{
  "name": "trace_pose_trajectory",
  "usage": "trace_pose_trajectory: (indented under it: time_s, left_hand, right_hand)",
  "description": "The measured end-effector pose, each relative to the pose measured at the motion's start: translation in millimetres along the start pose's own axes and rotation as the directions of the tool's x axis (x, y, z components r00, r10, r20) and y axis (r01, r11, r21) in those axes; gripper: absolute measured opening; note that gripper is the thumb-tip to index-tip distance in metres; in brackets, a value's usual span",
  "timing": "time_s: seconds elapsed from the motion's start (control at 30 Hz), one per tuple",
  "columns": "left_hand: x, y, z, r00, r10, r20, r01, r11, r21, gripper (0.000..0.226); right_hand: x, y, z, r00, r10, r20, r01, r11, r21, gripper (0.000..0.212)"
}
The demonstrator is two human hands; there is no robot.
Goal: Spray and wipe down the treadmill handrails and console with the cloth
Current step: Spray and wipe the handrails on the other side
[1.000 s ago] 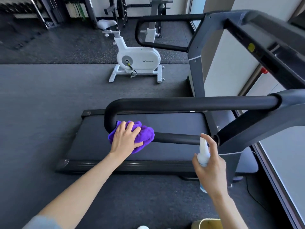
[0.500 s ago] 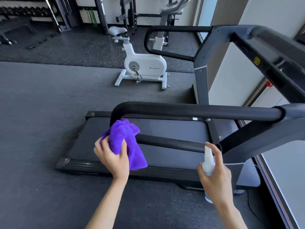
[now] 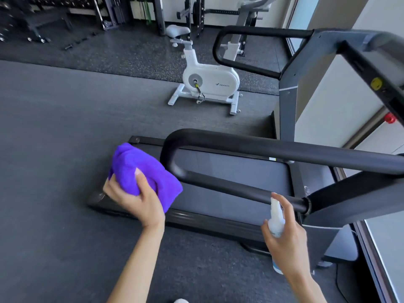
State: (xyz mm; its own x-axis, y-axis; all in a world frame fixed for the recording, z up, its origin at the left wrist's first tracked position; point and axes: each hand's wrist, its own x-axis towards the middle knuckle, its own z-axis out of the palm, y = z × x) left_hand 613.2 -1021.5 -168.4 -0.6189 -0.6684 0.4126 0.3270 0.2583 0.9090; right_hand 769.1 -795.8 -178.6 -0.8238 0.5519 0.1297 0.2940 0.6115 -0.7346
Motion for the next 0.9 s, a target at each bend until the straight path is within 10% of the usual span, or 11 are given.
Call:
trace_pose_trajectory:
  time_s: [0.17,0.33,0.9]
  left_hand:
    - [-14.9,14.0,58.8,0.965,-0.009,0.26,0.034,0.996,-0.089,0.049]
    - [-17.0,-8.9,68.8,0.962,0.086,0.258,-0.08,0.996,-0.034,0.068]
    - [-20.8,-40.7,77.9,0.91,-0.396,0.124,0.405,0.913,-0.053,0.067]
  right_hand:
    - [2.9,-7.3,9.0,1.0,-0.018,0.021,0.018,1.0,0.014,0.069]
    - [6.4,-4.7,8.6,1.0,-0.009,0.014,0.009,1.0,0.014,0.07]
    - [18.3,-6.0,8.3,1.0,0.004,-0.01,-0.004,1.0,0.017,0.072]
